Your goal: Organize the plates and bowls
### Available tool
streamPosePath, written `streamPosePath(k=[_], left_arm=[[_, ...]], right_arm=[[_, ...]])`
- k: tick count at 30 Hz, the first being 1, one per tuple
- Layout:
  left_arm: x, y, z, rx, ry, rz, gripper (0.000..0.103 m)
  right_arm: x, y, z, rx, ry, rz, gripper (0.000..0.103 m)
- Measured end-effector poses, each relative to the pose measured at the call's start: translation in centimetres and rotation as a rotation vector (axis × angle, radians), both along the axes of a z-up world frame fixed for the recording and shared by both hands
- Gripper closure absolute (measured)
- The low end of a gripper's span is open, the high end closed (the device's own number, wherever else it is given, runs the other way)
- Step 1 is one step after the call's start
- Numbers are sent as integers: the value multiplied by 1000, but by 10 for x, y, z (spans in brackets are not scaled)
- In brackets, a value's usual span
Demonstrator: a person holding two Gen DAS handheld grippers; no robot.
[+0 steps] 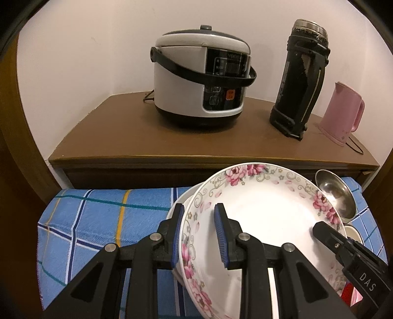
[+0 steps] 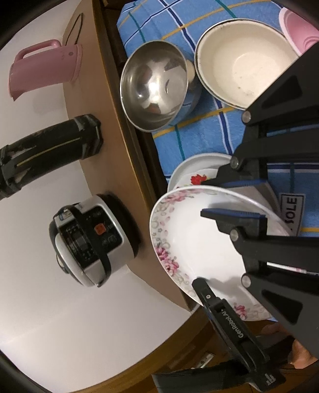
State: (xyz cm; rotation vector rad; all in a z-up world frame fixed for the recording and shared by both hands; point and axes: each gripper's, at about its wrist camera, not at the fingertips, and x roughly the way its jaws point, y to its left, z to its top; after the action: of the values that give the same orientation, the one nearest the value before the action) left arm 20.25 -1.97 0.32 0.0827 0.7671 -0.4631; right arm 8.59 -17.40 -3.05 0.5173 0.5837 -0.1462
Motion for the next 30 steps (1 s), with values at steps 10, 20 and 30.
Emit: streamPosePath(k=[10, 20, 30], left_arm=[[23, -8, -25, 0, 47, 7, 75], [33, -8, -41, -3, 79, 22, 75], [34, -3, -44, -9, 75, 37, 75]], right_arm=[[18, -7, -17, 1, 25, -28, 87], [29, -6, -30, -8, 57, -23, 87], [34, -2, -31, -34, 49, -10, 87]])
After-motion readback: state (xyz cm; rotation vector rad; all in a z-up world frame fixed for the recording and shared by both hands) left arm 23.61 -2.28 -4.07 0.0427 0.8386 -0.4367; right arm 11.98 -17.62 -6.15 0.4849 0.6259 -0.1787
